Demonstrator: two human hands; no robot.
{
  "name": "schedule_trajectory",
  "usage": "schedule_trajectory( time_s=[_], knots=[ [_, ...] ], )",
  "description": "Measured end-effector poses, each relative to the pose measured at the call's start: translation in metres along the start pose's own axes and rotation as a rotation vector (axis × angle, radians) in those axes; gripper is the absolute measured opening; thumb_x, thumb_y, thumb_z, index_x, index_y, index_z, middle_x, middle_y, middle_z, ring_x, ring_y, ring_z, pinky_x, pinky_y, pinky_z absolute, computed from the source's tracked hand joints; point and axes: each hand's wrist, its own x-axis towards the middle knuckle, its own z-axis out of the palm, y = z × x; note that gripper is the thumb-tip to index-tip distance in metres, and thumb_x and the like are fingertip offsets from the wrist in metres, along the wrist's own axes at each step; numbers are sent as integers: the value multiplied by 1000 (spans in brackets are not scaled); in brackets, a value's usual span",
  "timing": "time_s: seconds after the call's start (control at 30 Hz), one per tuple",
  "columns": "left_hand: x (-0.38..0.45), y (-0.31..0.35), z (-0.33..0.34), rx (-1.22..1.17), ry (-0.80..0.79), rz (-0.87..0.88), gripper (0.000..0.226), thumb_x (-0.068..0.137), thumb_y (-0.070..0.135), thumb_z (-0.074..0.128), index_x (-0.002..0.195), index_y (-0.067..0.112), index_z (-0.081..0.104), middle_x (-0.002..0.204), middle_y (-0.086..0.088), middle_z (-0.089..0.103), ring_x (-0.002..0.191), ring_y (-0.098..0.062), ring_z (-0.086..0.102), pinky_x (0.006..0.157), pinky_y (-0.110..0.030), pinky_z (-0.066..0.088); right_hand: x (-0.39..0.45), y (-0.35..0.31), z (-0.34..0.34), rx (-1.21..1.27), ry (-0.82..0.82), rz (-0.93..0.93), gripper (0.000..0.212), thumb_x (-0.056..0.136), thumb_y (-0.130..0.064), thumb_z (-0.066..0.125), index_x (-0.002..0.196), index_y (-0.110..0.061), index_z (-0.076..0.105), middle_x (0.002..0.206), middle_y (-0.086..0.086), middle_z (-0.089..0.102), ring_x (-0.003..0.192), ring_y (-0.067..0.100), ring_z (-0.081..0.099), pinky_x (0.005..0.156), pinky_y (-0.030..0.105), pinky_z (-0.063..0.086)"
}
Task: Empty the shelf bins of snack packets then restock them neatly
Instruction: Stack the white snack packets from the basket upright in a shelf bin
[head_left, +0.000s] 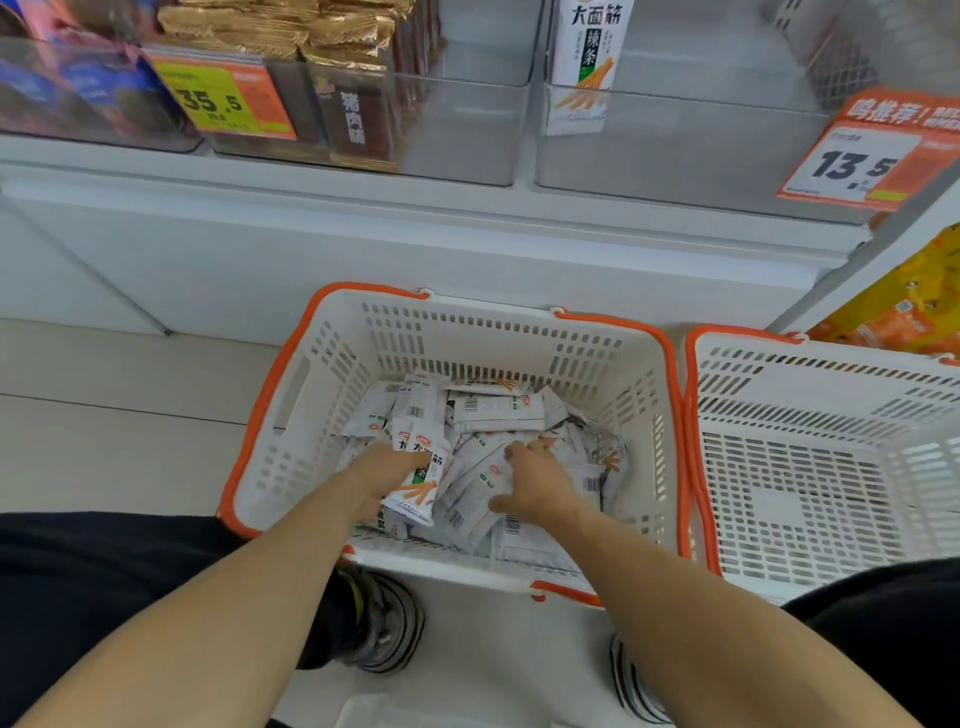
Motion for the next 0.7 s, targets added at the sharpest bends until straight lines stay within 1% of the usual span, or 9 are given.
schedule_trajectory(
  time_s=[0.1, 0.13, 0.2, 0.27, 0.37, 0.43, 0.53, 0.63, 0.7],
  knots=[
    [-3, 3, 2, -43, -57, -10, 26, 90, 18, 74, 109, 0, 70, 97, -20, 76, 72, -28, 71, 69, -37, 59, 5, -7, -6, 88, 4, 56, 24, 80, -24, 78, 87, -13, 58, 86, 6, 58, 76, 17, 57, 63, 30, 52],
    [-4, 5, 1, -64, -62, -7, 27, 90, 18, 74, 110, -1, 70, 96, -20, 76, 70, -28, 71, 66, -36, 59, 10, -10, -14, 158, -12, 72, 24, 84, -24, 74, 78, -11, 55, 78, 8, 57, 67, 18, 57, 58, 32, 53],
    [-5, 10, 0, -128, -79, -14, 30, 90, 17, 73, 113, -3, 68, 98, -22, 75, 79, -32, 72, 74, -42, 60, 18, -15, -38, 370, -42, 96, 28, 91, -26, 69, 97, 0, 63, 92, 18, 67, 79, 27, 69, 71, 44, 62],
    [-9, 14, 1, -229, -128, -47, 30, 94, 15, 68, 116, -5, 65, 105, -26, 73, 100, -40, 69, 85, -51, 56, 16, -21, -66, 611, -37, 119, 29, 95, -21, 67, 114, -1, 59, 108, 18, 66, 87, 32, 71, 67, 41, 64],
    [-9, 21, 6, -327, -164, -43, 33, 98, 22, 63, 120, -3, 63, 106, -27, 72, 100, -38, 69, 92, -55, 52, 3, -29, -91, 784, 167, 33, 11, 94, -17, 68, 101, -13, 60, 102, 8, 68, 79, 24, 73, 61, 31, 62],
    [-10, 30, 9, -424, -157, 28, 41, 96, 32, 64, 122, -1, 66, 103, -23, 74, 86, -32, 72, 83, -51, 58, -6, -38, -89, 742, 279, -116, 12, 89, -23, 76, 95, -18, 67, 100, 1, 72, 86, 17, 71, 77, 33, 60],
    [-19, 46, 12, -523, -217, 133, 46, 97, 47, 57, 111, 6, 71, 105, -19, 75, 94, -33, 72, 77, -44, 63, -25, -56, -74, 671, 90, -295, 33, 75, -41, 87, 99, -19, 79, 117, -8, 71, 110, 5, 63, 94, 28, 50],
    [-25, 47, 10, -496, -221, 153, 42, 89, 33, 70, 115, 1, 70, 102, -22, 74, 80, -30, 74, 61, -40, 63, -37, -64, -59, 743, 20, -369, 31, 83, -43, 80, 100, -17, 81, 123, -8, 70, 114, -2, 61, 98, 23, 47],
    [-27, 43, 10, -486, -205, 155, 31, 89, 22, 71, 111, 0, 70, 89, -20, 75, 63, -27, 72, 50, -34, 58, -36, -64, -58, 792, 188, -291, 22, 88, -29, 77, 105, -15, 77, 113, -8, 70, 103, -4, 62, 93, 22, 49]
  ],
)
